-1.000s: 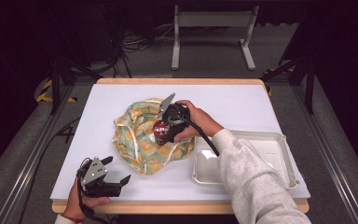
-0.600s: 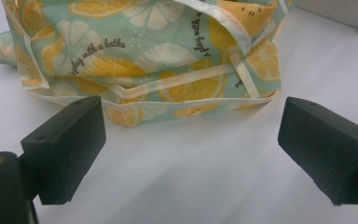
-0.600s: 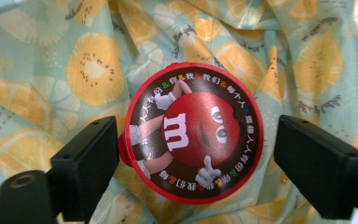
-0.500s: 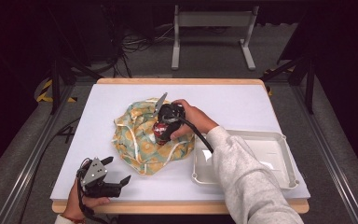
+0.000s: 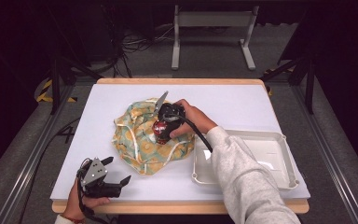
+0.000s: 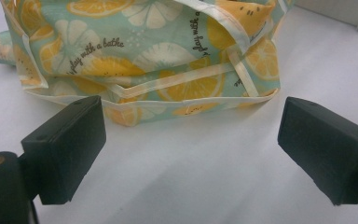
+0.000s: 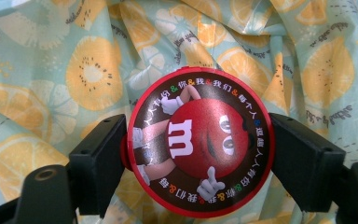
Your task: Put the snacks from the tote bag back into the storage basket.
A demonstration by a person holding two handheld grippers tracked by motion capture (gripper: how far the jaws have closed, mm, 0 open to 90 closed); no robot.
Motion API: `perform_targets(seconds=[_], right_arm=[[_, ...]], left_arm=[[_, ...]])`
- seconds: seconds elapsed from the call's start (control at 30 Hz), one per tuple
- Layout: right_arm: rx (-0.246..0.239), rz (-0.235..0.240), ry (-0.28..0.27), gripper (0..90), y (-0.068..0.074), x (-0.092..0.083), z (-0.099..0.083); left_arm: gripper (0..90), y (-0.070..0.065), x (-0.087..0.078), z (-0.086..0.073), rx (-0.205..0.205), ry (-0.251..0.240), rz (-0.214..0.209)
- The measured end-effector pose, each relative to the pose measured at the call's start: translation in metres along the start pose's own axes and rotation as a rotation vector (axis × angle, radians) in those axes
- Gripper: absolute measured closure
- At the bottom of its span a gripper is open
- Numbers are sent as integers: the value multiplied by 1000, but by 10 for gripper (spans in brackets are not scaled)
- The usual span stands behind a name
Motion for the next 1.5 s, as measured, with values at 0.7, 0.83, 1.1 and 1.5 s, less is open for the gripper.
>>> perform_targets(seconds=[0.7,0.83,1.1,1.5], right_arm=[[-30,-22,-2,239,12,-19,17],[-26,-30,-16,240,15,-28,19],[-49,-40,-28,240,18,-48,20],[-58,-55,-25,240,24,-71,11]], left_arm=[[80,2,-2,0,-4,-2,12],[80,2,-3,0,-9,-6,14],[80,2,-3,0,-6,-3,15],[77,0,-1,0,-2,-1,3]])
Point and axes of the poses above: each handheld gripper's, and its own axes: x roughly forward along the jaws, z roughly out of its top, y roughly to its left, the point moved 7 cm from there along x, roughly forward along the jaws, and after that the axes turned 13 degrees about -y, right-handed, at the moved point
